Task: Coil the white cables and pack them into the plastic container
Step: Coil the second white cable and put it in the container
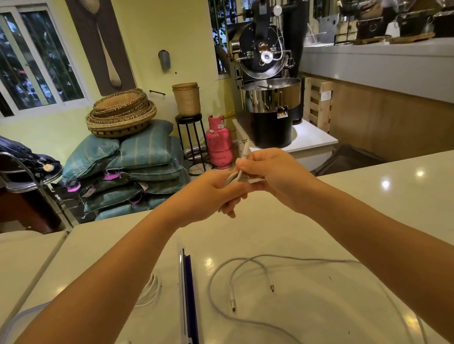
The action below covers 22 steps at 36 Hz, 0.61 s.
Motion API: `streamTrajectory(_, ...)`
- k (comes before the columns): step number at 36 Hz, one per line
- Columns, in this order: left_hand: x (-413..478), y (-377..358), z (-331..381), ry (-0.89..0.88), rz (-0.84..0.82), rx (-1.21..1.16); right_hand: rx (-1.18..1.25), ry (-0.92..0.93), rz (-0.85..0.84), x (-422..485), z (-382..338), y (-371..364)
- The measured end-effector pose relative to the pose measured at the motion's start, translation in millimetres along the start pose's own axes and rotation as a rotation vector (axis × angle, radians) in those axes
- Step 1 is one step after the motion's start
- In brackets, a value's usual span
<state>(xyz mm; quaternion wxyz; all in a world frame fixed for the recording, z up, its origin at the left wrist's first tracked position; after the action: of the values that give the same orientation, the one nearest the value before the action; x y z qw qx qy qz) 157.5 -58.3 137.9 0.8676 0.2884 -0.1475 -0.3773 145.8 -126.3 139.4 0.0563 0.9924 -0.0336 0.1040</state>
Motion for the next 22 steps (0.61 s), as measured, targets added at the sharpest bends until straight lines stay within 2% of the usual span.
streamTrajectory(8,-3.9,15.5,7.3,-0.079,0.265,0.221,0.025,-0.111,0.089,3.3,10.2,9.5)
streamTrajectory(12,-5.5,17.4,9.4,-0.093,0.328,0.207,0.113,-0.167,0.134,3.3,14.5,12.7)
streamTrajectory(15,-5.1,19.4,7.8,-0.081,0.318,0.070,0.211,-0.173,0.075,0.9,11.0,9.6)
streamTrajectory(22,-4.8,7.9,-9.7,-0.001,0.113,-0.434,0.293,-0.215,-0.031,-3.5,9.2,9.2)
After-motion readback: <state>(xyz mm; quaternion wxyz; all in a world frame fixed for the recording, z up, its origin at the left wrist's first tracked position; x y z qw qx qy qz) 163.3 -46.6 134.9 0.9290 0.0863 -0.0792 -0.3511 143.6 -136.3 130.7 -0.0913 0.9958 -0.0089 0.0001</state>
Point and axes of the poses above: each hand's wrist, its own x-axis towards the middle knuckle, its own y-axis out of the back of the hand, z = x × y, the point moved 9 cm from there along x, towards the middle knuckle, and after that the axes turned 5 degrees about y, right-handed, at the moved point
